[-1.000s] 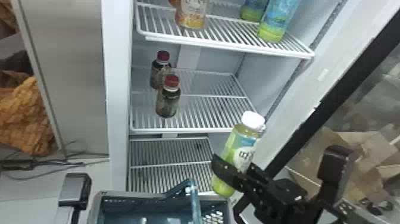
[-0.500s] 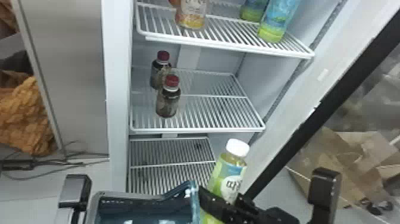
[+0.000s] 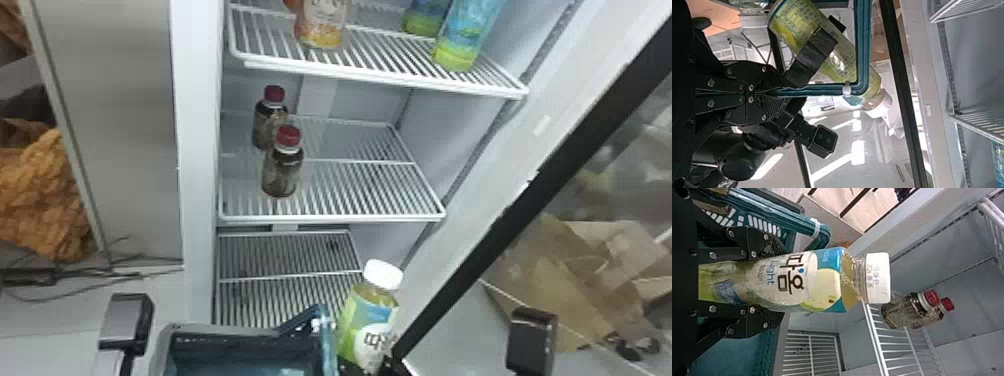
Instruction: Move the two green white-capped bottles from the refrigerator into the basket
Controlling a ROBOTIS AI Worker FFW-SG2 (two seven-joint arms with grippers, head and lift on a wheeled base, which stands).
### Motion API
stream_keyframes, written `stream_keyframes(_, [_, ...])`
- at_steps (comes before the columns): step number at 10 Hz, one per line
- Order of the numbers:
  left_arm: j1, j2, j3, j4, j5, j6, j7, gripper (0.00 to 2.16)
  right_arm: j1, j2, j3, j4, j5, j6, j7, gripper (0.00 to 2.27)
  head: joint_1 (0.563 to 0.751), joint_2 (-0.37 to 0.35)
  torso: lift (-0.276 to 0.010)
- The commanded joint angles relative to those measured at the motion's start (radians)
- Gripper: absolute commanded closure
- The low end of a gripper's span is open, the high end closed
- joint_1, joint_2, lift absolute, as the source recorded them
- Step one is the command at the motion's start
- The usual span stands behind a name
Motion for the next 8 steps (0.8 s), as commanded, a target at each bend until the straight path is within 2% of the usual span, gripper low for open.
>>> stream_keyframes(1, [0.000, -0.001, 0.001, 0.002, 0.000, 0.006, 0.000, 1.13, 0.013, 0.003, -0.004, -0.005, -0.003, 0.011, 0.000, 0.87, 0.695, -0.350, -0.263])
stream_keyframes(3, [0.002, -0.001, 0.003, 0.002, 0.000, 0.006, 0.000, 1.13, 0.016, 0.004, -0.004, -0.005, 0.003, 0.009, 0.011, 0.72, 0.695, -0.350, -0.263])
stream_keyframes(5, [0.002, -0.001, 0.003, -0.001, 0.000, 0.006, 0.000, 1.13, 0.011, 0.009, -0.018, 0.008, 0.015, -0.030, 0.031, 0.39, 0.695, -0.350, -0.263])
stream_keyframes(6, [0.002, -0.001, 0.003, -0.001, 0.000, 0.006, 0.000, 1.13, 0.008, 0.012, -0.024, 0.010, 0.019, -0.047, 0.035, 0.30, 0.695, -0.350, -0.263])
stream_keyframes(8, [0.005, -0.001, 0.005, -0.001, 0.000, 0.006, 0.000, 1.13, 0.003, 0.018, -0.034, 0.013, 0.047, -0.104, 0.043, 0.23, 0.695, -0.350, -0.263])
